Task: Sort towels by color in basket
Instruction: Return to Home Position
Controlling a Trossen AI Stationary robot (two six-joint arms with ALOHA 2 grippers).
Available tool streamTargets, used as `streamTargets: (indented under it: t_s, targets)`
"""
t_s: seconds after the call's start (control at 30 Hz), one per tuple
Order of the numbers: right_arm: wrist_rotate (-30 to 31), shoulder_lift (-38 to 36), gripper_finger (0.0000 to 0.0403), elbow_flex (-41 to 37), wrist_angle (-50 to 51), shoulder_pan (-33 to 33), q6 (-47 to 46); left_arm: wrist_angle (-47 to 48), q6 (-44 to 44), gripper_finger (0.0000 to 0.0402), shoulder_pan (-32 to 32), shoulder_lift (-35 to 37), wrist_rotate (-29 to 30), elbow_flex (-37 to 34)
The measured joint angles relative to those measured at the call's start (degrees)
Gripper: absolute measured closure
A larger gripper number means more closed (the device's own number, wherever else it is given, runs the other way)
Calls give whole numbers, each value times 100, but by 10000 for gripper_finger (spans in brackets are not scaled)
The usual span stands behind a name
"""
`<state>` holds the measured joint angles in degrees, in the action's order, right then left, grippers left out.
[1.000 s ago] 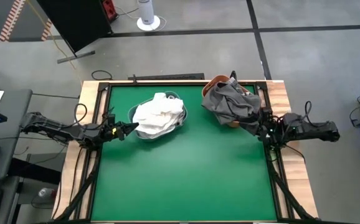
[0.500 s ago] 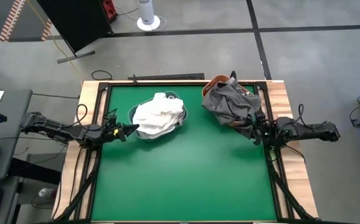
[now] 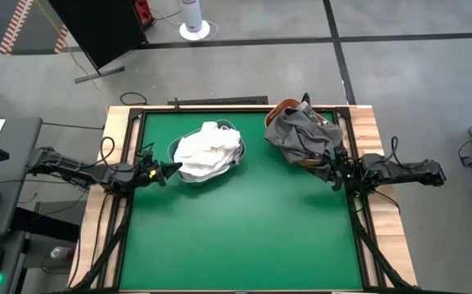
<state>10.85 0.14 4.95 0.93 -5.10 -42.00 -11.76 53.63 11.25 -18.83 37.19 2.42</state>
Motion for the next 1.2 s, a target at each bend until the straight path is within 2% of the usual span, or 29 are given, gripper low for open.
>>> streamTargets:
  t_s: [0.1,0.27,0.4,0.57,1.2]
  targets:
    - [2,0,327,2,176,-2,251,172,-374,400,2,0,-273,0]
    - [2,10,327,21,1225,7,1570,525,-2034,401,2,7,-1075,-2]
    - [20,140,327,52,1390,103,2367,562,-2991,401,-2,7,-1042,-2]
    - [24,151,327,50,1361,114,2393,499,-4081,401,-4,4,-886,-2]
    - [32,151,327,46,1359,114,2404,497,-4057,401,-7,0,-872,-2]
